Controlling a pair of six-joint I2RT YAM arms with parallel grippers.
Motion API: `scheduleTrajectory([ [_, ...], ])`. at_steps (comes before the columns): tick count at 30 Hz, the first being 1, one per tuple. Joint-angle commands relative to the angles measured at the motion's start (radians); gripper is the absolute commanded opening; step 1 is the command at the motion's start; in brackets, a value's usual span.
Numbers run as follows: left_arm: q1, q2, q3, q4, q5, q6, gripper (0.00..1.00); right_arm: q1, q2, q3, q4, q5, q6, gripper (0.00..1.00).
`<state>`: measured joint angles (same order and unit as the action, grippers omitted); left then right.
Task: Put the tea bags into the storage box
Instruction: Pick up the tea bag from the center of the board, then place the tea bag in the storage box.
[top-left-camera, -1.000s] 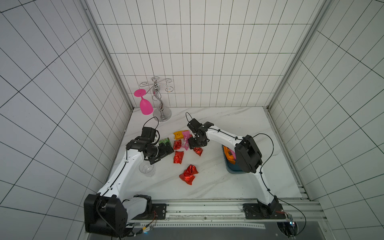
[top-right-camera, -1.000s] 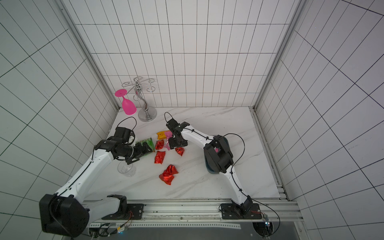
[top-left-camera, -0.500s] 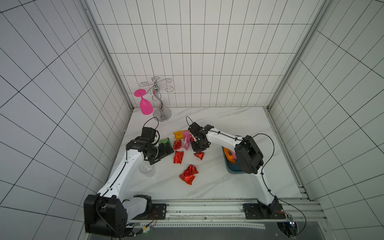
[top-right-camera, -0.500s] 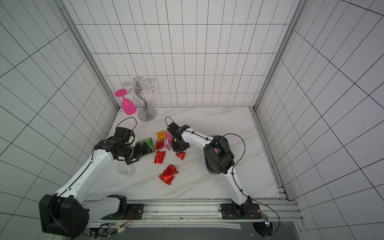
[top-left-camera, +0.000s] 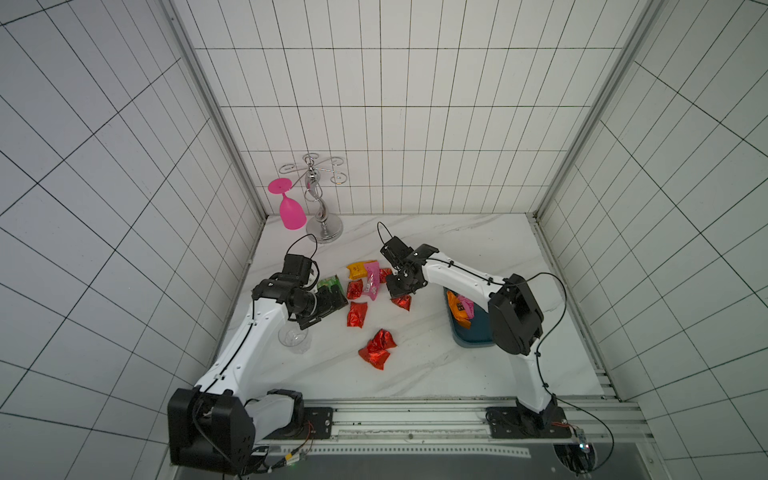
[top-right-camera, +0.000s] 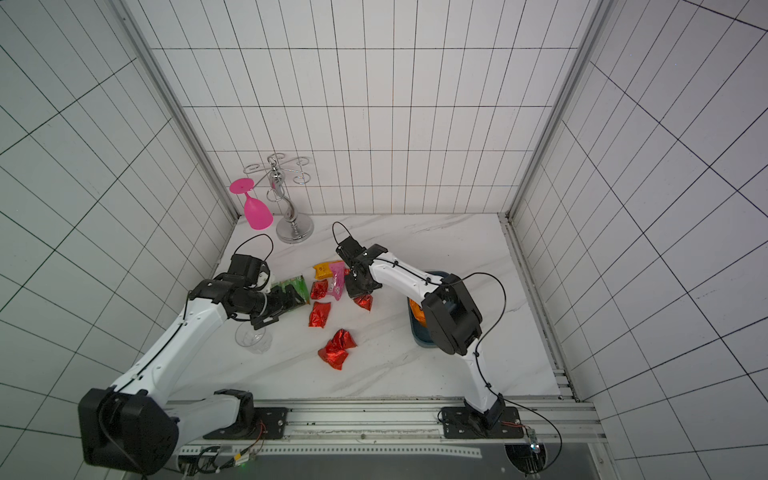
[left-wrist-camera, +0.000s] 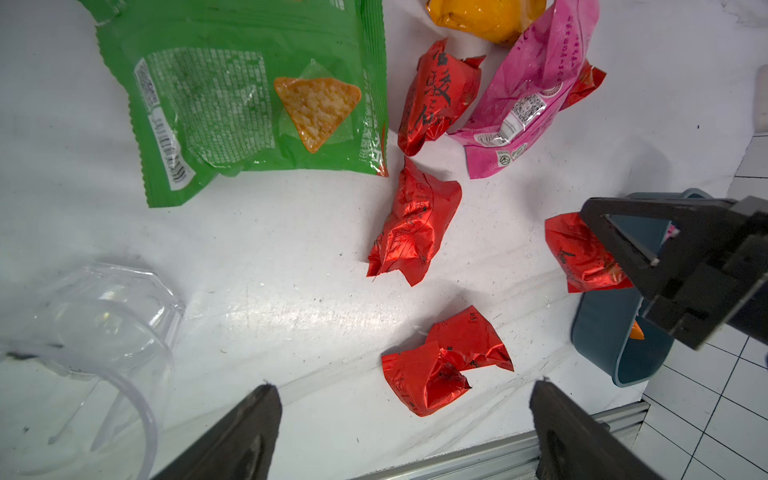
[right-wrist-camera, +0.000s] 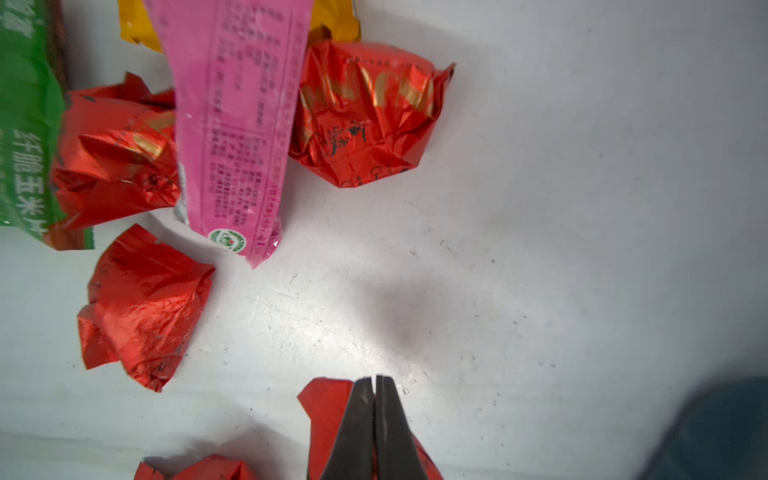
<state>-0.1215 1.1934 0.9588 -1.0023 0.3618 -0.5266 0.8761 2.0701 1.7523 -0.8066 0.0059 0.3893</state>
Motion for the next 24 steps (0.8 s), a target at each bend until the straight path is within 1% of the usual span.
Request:
scheduleTrajectory([
  [1,0.005,0.024,0.020,0.026,0.021,-0.002,0.97,-0.025,-0.126,-0.053,-0.034,0.053,0.011,0.00],
  [6,-0.006,0.065,0.035,0.048,0.046,-0.010,0.97,-0.084,-0.313,-0.191,-0.054,0.109,0.041,0.00],
  [9,-0.019,0.095,0.051,0.063,0.051,-0.019,0.97,-0.143,-0.438,-0.295,-0.060,0.134,0.061,0.00],
  [11,-0.034,0.115,0.065,0.073,0.052,-0.031,0.97,-0.198,-0.518,-0.370,-0.060,0.145,0.068,0.00],
  [14,-0.064,0.140,0.088,0.087,0.050,-0.047,0.98,-0.284,-0.600,-0.466,-0.064,0.140,0.064,0.00],
  [16,-0.086,0.155,0.107,0.088,0.042,-0.055,0.97,-0.327,-0.628,-0.522,-0.063,0.140,0.053,0.00],
  [19,-0.112,0.164,0.131,0.081,0.033,-0.065,0.98,-0.375,-0.633,-0.591,-0.051,0.164,0.031,0.00],
  [24,-0.122,0.123,0.117,0.067,0.002,-0.085,0.97,-0.430,-0.601,-0.653,0.004,0.215,0.019,0.00],
])
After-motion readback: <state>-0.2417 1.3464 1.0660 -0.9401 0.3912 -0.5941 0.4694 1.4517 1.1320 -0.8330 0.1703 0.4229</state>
